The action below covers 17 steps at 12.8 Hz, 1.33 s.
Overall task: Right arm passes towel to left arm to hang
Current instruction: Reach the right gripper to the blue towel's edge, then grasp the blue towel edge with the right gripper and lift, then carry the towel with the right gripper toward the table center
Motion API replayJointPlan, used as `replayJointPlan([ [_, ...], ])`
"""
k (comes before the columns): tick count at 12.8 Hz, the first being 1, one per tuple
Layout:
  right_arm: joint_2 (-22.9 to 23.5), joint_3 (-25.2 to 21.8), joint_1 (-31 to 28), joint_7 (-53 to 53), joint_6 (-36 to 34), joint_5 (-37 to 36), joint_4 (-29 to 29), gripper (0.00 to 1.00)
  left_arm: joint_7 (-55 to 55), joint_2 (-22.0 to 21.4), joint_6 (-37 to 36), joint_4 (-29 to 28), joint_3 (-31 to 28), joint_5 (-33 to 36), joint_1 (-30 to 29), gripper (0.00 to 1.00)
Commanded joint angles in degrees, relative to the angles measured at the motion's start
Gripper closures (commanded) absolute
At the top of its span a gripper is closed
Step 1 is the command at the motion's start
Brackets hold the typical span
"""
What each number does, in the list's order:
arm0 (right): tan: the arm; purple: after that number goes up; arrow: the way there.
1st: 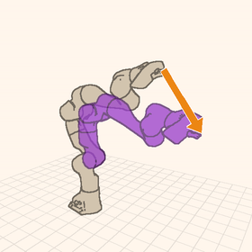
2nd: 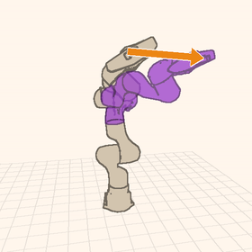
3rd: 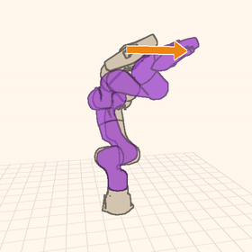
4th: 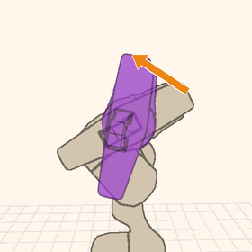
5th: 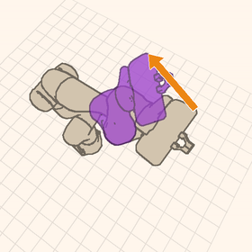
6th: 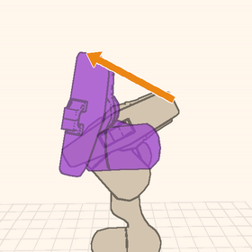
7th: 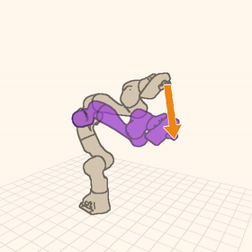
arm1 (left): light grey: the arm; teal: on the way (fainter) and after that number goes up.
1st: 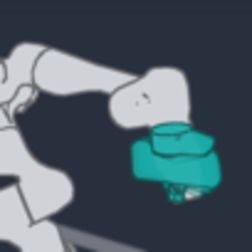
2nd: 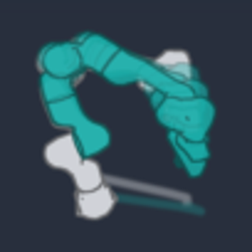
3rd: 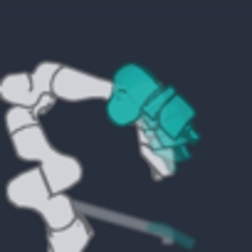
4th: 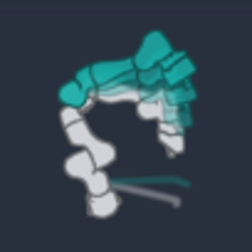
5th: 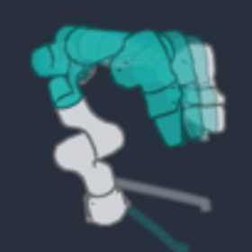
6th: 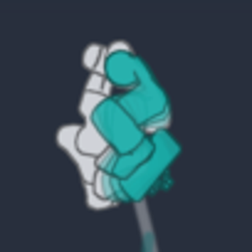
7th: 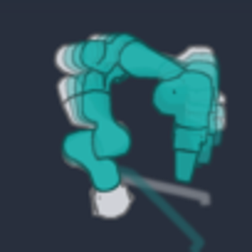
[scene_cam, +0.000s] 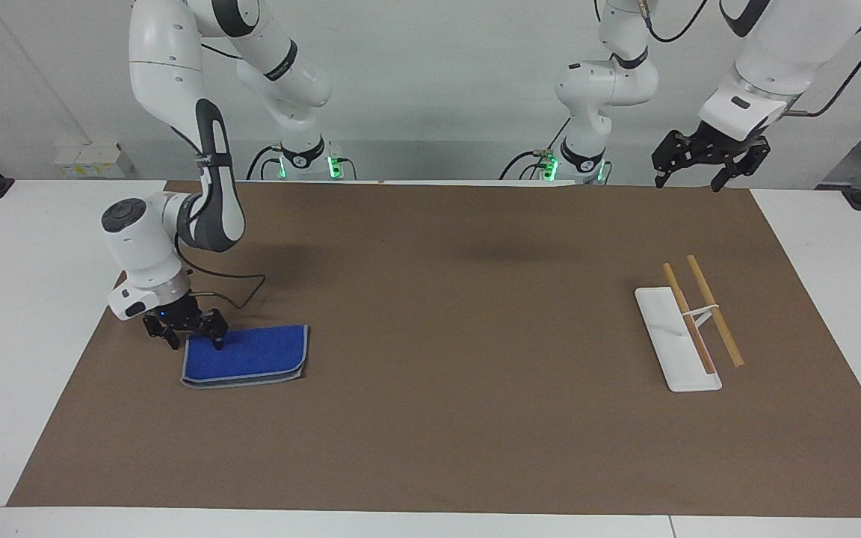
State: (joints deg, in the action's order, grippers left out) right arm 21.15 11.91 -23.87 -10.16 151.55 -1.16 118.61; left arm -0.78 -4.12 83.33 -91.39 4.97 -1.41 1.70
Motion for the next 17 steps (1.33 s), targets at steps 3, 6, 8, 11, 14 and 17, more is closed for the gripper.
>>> replayJointPlan([
  [3, -0.58, 0.66, -0.56, -0.47, -3.87, 0.55, -1.61, 1.00, -0.27, -1.15, -0.54, -0.98, 0.47, 0.36, -0.91, 0.00],
  [6, -4.69, 1.01, 0.05, -0.21, -17.64, 0.55, -7.41, 1.00, -0.27, -1.15, -0.54, -0.98, 0.47, 0.36, -0.91, 0.00],
  [8, -8.47, 1.36, 1.01, -0.21, -25.29, 0.55, -10.48, 1.00, -0.27, -1.15, -0.54, -0.98, 0.47, 0.36, -0.91, 0.00],
  [11, -14.97, 2.32, 6.09, 6.33, -37.94, 0.63, -14.62, 1.00, -0.27, -1.15, -0.53, -0.98, 0.47, 0.36, -0.91, 0.00],
  [14, -19.56, 3.30, 18.99, 35.47, -51.06, 0.63, -19.98, 1.00, -0.27, -1.15, -0.54, -0.98, 0.47, 0.36, -0.91, 0.00],
  [17, -20.80, 4.17, 28.77, 50.89, -55.73, 1.77, -24.90, 1.00, -0.27, -1.15, -0.53, -0.98, 0.56, 0.36, -0.91, 0.00],
])
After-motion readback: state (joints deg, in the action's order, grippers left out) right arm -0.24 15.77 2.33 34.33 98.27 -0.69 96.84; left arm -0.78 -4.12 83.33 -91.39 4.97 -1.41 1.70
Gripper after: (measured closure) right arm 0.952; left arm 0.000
